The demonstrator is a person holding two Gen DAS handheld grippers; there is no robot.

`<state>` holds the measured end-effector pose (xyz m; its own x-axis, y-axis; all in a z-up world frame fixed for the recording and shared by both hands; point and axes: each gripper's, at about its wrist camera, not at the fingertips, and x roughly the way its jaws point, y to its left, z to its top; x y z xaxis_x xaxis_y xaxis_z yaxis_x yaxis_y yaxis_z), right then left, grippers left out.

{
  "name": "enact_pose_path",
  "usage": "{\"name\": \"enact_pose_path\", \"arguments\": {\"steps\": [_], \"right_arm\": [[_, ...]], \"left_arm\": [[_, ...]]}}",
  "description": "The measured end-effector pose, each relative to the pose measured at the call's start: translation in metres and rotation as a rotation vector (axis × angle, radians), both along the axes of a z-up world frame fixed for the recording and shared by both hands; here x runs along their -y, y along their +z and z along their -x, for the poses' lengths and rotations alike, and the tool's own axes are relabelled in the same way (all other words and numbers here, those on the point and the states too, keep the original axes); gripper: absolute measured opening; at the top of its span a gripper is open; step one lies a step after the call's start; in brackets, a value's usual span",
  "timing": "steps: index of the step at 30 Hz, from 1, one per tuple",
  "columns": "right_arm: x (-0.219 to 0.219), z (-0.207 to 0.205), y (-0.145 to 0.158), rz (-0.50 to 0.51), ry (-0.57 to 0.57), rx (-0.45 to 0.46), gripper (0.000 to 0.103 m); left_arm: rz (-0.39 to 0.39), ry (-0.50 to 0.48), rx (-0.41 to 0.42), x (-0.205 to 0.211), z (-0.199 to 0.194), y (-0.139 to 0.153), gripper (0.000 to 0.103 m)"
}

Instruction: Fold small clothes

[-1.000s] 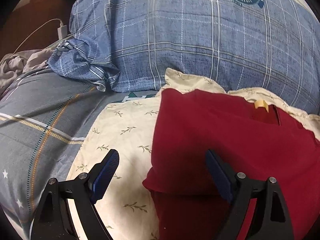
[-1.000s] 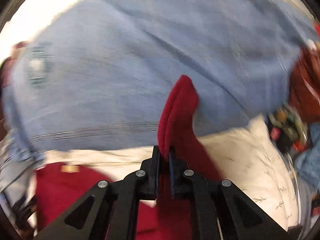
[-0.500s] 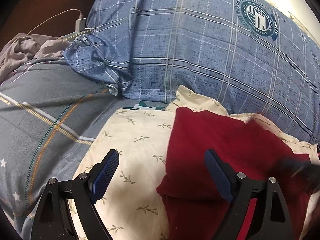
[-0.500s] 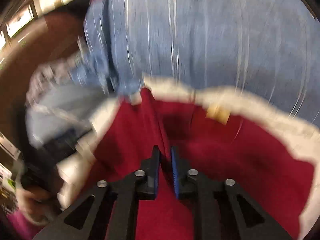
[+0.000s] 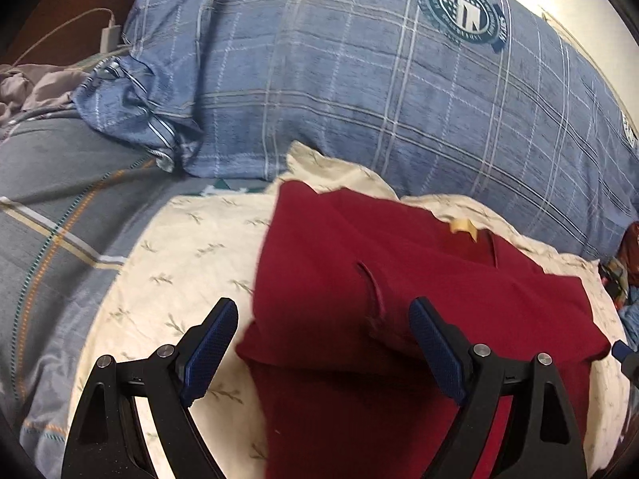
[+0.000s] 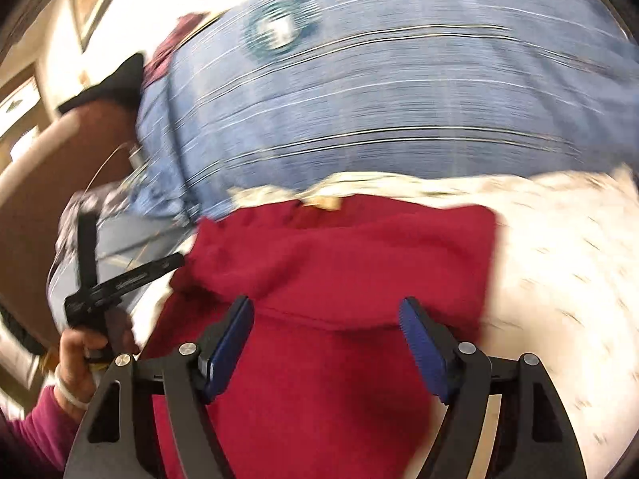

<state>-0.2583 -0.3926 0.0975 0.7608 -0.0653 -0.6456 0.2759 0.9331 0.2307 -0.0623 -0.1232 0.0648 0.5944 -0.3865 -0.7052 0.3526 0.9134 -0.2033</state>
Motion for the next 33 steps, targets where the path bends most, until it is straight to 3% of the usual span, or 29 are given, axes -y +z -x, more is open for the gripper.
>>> {"name": "enact_pose_path", "arguments": {"steps": [3,6,8,10,12,13,16,17,19,24,27,29,33], "right_arm": [[0.027,0.022,-0.008,-0.044,-0.094,0.036,0.077],[0.054,0.036,-0.014,-0.1,-0.175,0.069,0.079],[0.062,0.038,-0.014,-0.107,-0.185,0.082,0.079],[0.066,0.041,-0.011,-0.061,-0.201,0.084,0.079],[0.068,0.044,-0.01,-0.029,-0.214,0.083,0.079],[0.069,0.044,-0.01,-0.033,-0.216,0.08,0.079],[0.075,0.043,-0.018,-0.094,-0.214,0.073,0.079],[0.076,0.042,-0.02,-0.113,-0.213,0.072,0.079],[0.076,0.04,-0.023,-0.123,-0.213,0.067,0.079],[0.072,0.032,-0.027,-0.118,-0.206,0.061,0.079],[0.074,0.028,-0.032,-0.143,-0.193,0.051,0.079],[0.075,0.027,-0.035,-0.165,-0.186,0.044,0.079],[0.076,0.028,-0.033,-0.19,-0.176,0.051,0.079]], "left_arm": [[0.009,-0.037,0.007,0.011,0.002,0.007,0.087],[-0.055,-0.043,0.011,0.026,0.001,0.001,0.082],[-0.079,-0.06,-0.007,0.037,-0.002,-0.005,0.047],[-0.078,-0.06,-0.012,0.043,-0.004,-0.005,0.021],[-0.052,-0.044,0.031,0.045,-0.005,0.006,0.015],[-0.028,-0.049,0.051,0.045,-0.006,0.015,0.007],[0.063,-0.075,0.123,0.034,-0.004,0.045,0.003],[0.069,-0.071,0.17,0.028,-0.004,0.055,0.002],[0.057,-0.055,0.175,0.017,-0.007,0.057,0.002],[0.048,-0.023,0.051,0.004,-0.022,0.038,0.004],[0.075,-0.051,0.013,0.006,-0.022,0.037,0.029],[0.075,-0.064,0.023,0.013,-0.015,0.038,0.058],[0.005,-0.105,0.0,0.028,-0.012,0.024,0.057]]}}
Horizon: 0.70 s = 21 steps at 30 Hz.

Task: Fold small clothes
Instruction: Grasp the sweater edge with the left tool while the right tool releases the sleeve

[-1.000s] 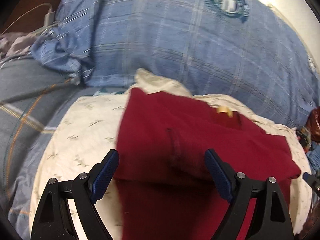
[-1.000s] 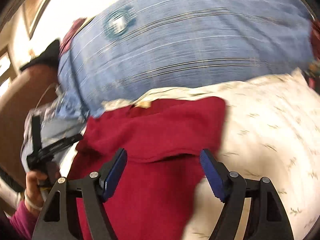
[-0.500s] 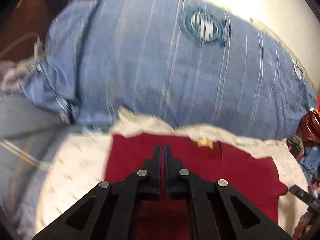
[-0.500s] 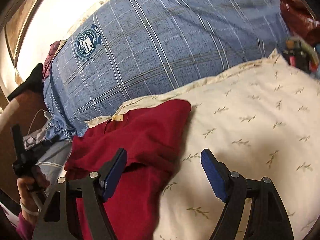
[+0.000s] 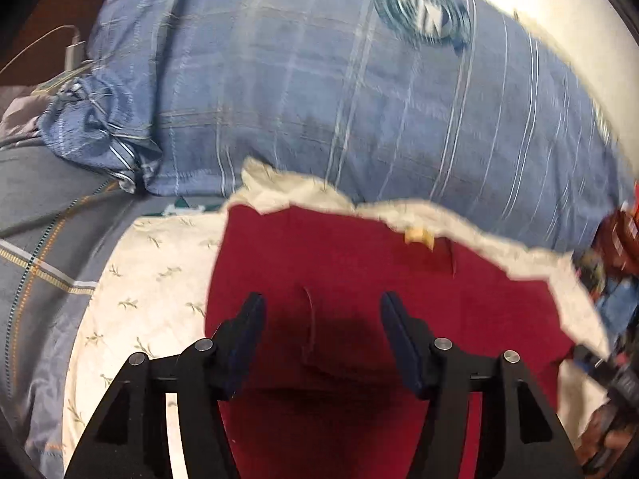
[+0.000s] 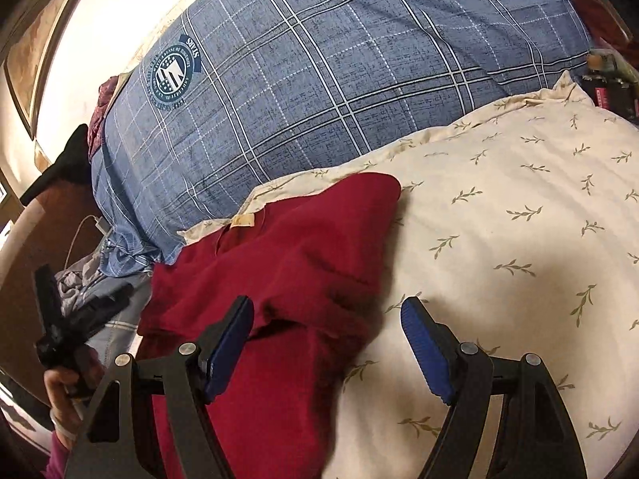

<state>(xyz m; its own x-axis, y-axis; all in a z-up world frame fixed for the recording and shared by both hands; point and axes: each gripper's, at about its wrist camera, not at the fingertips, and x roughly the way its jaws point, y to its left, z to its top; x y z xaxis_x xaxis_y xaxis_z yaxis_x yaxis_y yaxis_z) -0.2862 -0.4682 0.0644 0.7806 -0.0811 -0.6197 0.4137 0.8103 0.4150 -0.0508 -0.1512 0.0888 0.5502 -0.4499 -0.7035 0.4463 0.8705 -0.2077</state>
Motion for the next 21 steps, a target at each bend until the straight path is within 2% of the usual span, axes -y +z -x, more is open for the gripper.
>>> {"name": "enact_pose_path", "arguments": {"steps": [1,2,4,7,10,13,15,19,21], "right_arm": [[0.0,0.001,0.001,0.0,0.0,0.006,0.079],[0.0,0.002,0.002,-0.001,0.002,0.012,0.079],[0.001,0.003,0.003,-0.007,-0.003,0.017,0.079],[0.003,0.002,0.001,-0.031,-0.006,0.014,0.079],[0.003,0.005,0.003,-0.037,-0.012,0.022,0.079],[0.002,0.009,0.008,-0.023,-0.004,0.031,0.079],[-0.005,0.007,0.011,0.012,0.038,-0.007,0.079],[-0.033,0.0,0.015,0.177,0.13,-0.091,0.079],[-0.047,-0.009,0.012,0.254,0.153,-0.127,0.079]], "left_arm": [[-0.018,-0.007,-0.009,0.001,0.001,-0.004,0.054],[-0.036,-0.017,-0.022,0.007,0.001,-0.009,0.038],[-0.089,-0.024,-0.039,0.019,-0.002,-0.019,0.022],[-0.1,-0.013,-0.041,0.028,-0.005,-0.024,0.013],[-0.017,0.0,-0.009,0.019,-0.003,-0.008,0.011],[0.104,0.037,0.092,-0.006,0.001,0.025,0.01],[0.116,0.065,0.116,-0.018,0.0,0.029,0.01],[0.112,0.112,0.02,-0.026,-0.016,0.01,0.01],[0.097,0.094,0.022,-0.018,-0.016,0.008,0.01]]}}
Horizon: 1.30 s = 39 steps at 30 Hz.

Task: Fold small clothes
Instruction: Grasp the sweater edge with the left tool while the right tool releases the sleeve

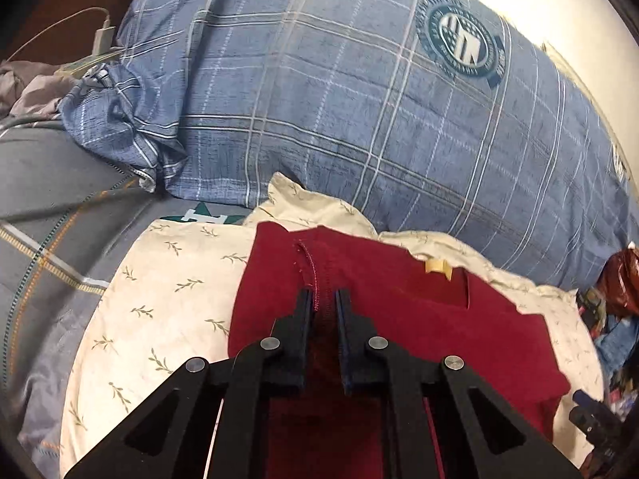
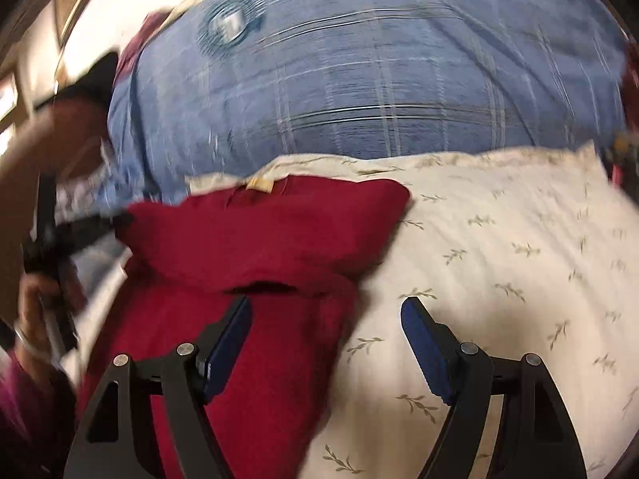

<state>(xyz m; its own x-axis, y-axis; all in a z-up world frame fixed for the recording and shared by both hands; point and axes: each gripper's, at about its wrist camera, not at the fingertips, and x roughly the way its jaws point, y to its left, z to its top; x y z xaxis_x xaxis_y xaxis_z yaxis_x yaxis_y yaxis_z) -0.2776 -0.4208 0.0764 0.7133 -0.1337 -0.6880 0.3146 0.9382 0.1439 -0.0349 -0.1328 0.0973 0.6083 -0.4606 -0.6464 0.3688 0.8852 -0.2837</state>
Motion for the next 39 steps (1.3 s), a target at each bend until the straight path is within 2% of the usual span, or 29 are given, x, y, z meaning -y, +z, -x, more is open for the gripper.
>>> {"name": "enact_pose_path", "arguments": {"steps": [2,3,4,5,6,8,10,12,14,16,18,20,22,25,26,27,29,30,31,32,34,36,38,39], "right_arm": [[-0.01,-0.012,-0.008,0.097,-0.028,-0.055,0.077],[-0.012,-0.02,-0.013,0.159,-0.062,-0.083,0.069],[-0.012,-0.026,-0.015,0.193,-0.091,-0.095,0.058],[-0.007,-0.029,-0.016,0.189,-0.114,-0.087,0.032],[-0.001,-0.03,-0.014,0.144,-0.128,-0.069,0.025],[0.016,-0.019,-0.009,0.046,-0.2,-0.018,0.024],[0.022,-0.009,-0.012,0.065,-0.265,-0.052,0.022],[0.027,0.001,-0.022,0.016,-0.27,-0.102,0.022],[0.028,0.012,-0.019,-0.024,-0.279,-0.115,0.022],[0.024,0.021,-0.003,0.018,-0.311,-0.103,0.026],[0.021,0.033,0.017,0.06,-0.361,-0.058,0.041],[0.019,0.03,0.03,0.056,-0.354,-0.017,0.041],[0.013,0.008,0.034,0.054,-0.279,-0.02,0.041],[0.001,-0.027,0.021,0.086,-0.188,-0.038,0.032],[0.0,-0.039,0.009,0.099,-0.183,-0.088,0.023],[0.003,-0.047,-0.009,0.104,-0.19,-0.16,0.02],[0.011,-0.044,-0.034,0.062,-0.197,-0.231,0.02],[0.009,-0.037,-0.033,0.07,-0.195,-0.156,0.02],[0.006,-0.032,-0.027,0.078,-0.195,-0.152,0.02],[0.006,-0.031,-0.022,0.057,-0.19,-0.15,0.027],[0.013,-0.032,-0.008,0.002,-0.194,-0.093,0.035],[0.025,-0.043,0.004,0.026,-0.239,-0.058,0.069],[0.037,-0.061,0.005,0.078,-0.292,-0.055,0.077],[0.045,-0.072,0.001,0.082,-0.308,-0.091,0.077]], "left_arm": [[-0.009,-0.026,0.017,0.006,0.004,0.003,0.01],[-0.016,-0.039,0.029,0.008,0.007,0.005,0.01],[-0.023,-0.046,0.036,0.01,0.009,0.005,0.01],[-0.032,-0.05,0.04,0.011,0.01,0.003,0.01],[-0.032,-0.048,0.035,0.007,0.013,0.003,0.01],[-0.039,-0.037,0.005,0.004,0.013,-0.002,0.011],[-0.089,-0.04,-0.06,0.007,0.009,-0.015,0.011],[-0.11,-0.043,-0.101,0.011,0.008,-0.024,0.011],[-0.126,-0.037,-0.097,0.014,0.007,-0.026,0.011],[-0.118,-0.034,-0.092,0.013,0.006,-0.024,0.012],[-0.108,-0.03,-0.097,0.011,0.005,-0.027,0.012],[-0.111,-0.024,-0.119,0.01,0.002,-0.033,0.012],[-0.111,-0.021,-0.113,0.011,0.002,-0.033,0.012],[-0.119,-0.025,-0.104,0.012,0.003,-0.033,0.013],[-0.121,-0.025,-0.105,0.012,0.003,-0.033,0.013],[-0.12,-0.023,-0.11,0.012,0.003,-0.033,0.013],[-0.115,-0.024,-0.115,0.011,0.003,-0.033,0.013],[-0.113,-0.024,-0.116,0.011,0.002,-0.032,0.013],[-0.113,-0.024,-0.115,0.011,0.002,-0.032,0.013],[-0.115,-0.022,-0.113,0.011,0.002,-0.032,0.014],[-0.118,-0.017,-0.116,0.012,0.001,-0.033,0.014],[-0.123,-0.017,-0.115,0.013,0.002,-0.033,0.014],[-0.121,-0.016,-0.115,0.012,0.002,-0.033,0.015],[-0.119,-0.015,-0.117,0.012,0.002,-0.033,0.015]]}}
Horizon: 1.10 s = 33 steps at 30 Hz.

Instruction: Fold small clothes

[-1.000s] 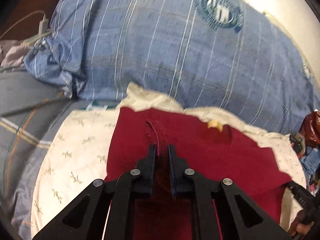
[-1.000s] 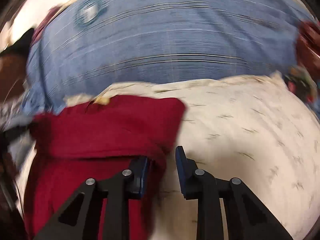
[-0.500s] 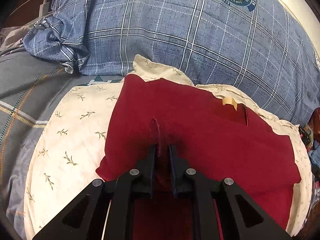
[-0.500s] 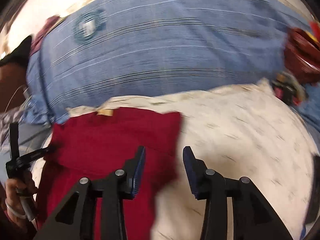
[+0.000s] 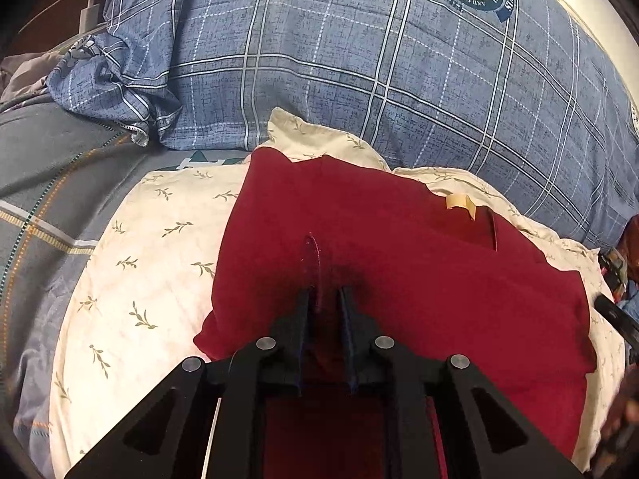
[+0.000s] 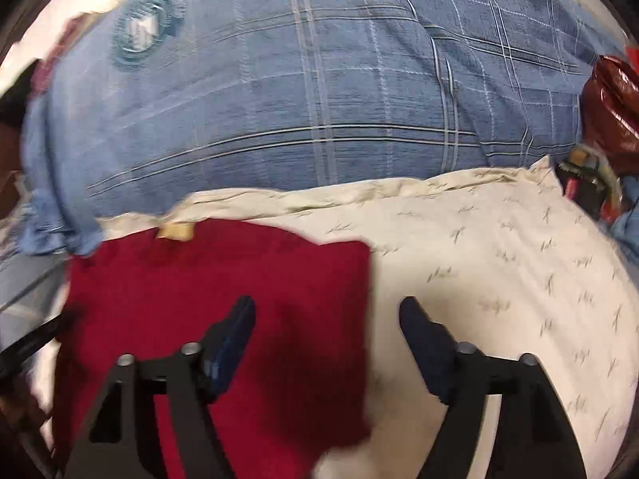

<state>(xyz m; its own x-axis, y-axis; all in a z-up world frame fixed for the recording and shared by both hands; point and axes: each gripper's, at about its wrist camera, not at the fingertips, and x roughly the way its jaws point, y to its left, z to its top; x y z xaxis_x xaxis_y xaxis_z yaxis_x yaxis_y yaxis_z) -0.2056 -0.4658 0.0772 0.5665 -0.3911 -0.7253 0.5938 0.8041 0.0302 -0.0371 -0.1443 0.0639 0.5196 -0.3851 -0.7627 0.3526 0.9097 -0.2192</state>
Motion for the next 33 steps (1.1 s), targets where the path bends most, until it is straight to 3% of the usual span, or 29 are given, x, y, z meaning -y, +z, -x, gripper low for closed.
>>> {"name": "enact_pose_path", "arguments": {"steps": [1,2,3,4,5,6,9,11,13,14,15,18,20,22,26,29,33], "right_arm": [[0.009,-0.012,-0.008,-0.025,-0.009,-0.043,0.077],[0.02,-0.022,-0.016,-0.073,-0.009,-0.062,0.07],[0.028,-0.025,-0.023,-0.118,-0.005,-0.056,0.042],[0.034,-0.027,-0.028,-0.17,0.004,-0.038,0.026],[0.037,-0.026,-0.028,-0.199,0.011,-0.013,0.013],[0.036,-0.024,-0.023,-0.178,0.013,0.004,0.01],[0.022,-0.018,-0.005,-0.036,0.055,0.034,0.009],[0.025,-0.026,-0.016,0.025,0.039,-0.029,0.009],[0.031,-0.029,-0.032,-0.031,0.017,-0.067,0.012],[0.033,-0.022,-0.031,-0.051,-0.002,-0.038,0.017],[0.034,-0.015,-0.025,-0.068,-0.018,-0.011,0.024],[0.027,0.009,-0.003,-0.105,-0.032,0.042,0.025],[0.013,0.02,0.011,-0.121,0.037,0.082,0.025],[-0.005,0.022,0.017,-0.123,0.101,0.086,0.025],[-0.032,0.013,0.0,-0.114,0.165,0.022,0.024],[-0.037,0.008,-0.022,-0.096,0.141,-0.051,0.023],[-0.035,0.01,-0.029,-0.099,0.139,-0.074,0.023]], "left_arm": [[-0.002,0.0,0.0,0.0,0.0,0.0,0.016],[-0.009,0.0,0.0,0.001,-0.001,-0.001,0.016],[-0.013,0.001,0.0,0.002,-0.001,-0.002,0.016],[-0.016,0.0,0.0,0.003,-0.001,-0.003,0.016],[-0.02,-0.001,0.002,0.004,-0.001,-0.002,0.016],[-0.022,-0.002,0.004,0.004,-0.001,-0.002,0.016],[-0.025,-0.001,0.005,0.006,-0.002,-0.004,0.024],[-0.026,-0.003,-0.003,0.009,-0.003,-0.007,0.03],[-0.045,-0.008,-0.001,0.011,-0.003,-0.009,0.031],[-0.044,-0.008,0.001,0.011,-0.002,-0.008,0.031],[-0.036,-0.003,-0.001,0.008,-0.002,-0.007,0.031],[-0.006,0.02,0.008,-0.002,0.0,0.001,0.035],[0.024,0.033,0.033,-0.009,0.003,0.008,0.052],[0.056,0.045,0.046,-0.014,0.006,0.011,0.06],[0.022,0.042,0.045,-0.013,0.008,0.008,0.06],[0.002,0.041,0.045,-0.011,0.009,0.006,0.06],[-0.001,0.046,0.055,-0.009,0.008,0.009,0.06]]}}
